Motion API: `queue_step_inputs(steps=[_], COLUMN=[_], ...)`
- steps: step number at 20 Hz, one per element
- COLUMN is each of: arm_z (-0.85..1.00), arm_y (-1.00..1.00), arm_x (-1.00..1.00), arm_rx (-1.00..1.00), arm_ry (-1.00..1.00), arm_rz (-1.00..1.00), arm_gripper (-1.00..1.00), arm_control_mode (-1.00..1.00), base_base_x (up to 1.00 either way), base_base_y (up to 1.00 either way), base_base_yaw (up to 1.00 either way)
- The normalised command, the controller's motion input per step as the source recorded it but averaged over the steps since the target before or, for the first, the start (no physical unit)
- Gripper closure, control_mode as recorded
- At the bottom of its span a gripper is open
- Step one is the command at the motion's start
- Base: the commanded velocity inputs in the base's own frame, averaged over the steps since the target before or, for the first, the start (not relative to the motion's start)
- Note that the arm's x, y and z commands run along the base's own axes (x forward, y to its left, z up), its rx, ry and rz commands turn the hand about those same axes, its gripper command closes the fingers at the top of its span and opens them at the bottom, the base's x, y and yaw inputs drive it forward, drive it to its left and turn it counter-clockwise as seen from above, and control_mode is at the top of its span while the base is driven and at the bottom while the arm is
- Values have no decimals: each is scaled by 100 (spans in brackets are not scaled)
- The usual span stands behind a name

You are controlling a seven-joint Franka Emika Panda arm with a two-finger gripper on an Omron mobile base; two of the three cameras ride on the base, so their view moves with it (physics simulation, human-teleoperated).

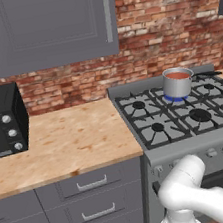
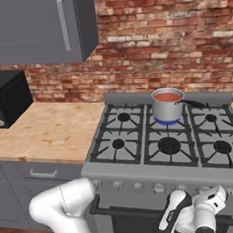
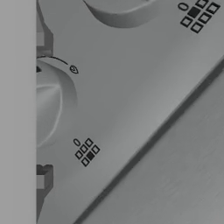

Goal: Wait until the marinara sauce is simmered to a deep red color and then turn off the stove.

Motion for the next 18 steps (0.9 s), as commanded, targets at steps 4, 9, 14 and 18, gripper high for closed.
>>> queue_step_inputs(steps=[4,9,14,18], arm_z=[-46,-50,-30,-28], arm_y=[0,-1,-4,-10], arm_x=[0,0,0,0], arm_rx=[0,0,0,0], arm_ry=[0,-3,-6,-7], arm_rz=[-7,-6,-5,-4], arm_gripper=[-100,-100,-100,-100], arm_control_mode=[-100,-100,-100,-100], base_base_x=[0,0,0,0], base_base_y=[0,0,0,0], base_base_yaw=[0,0,0,0])
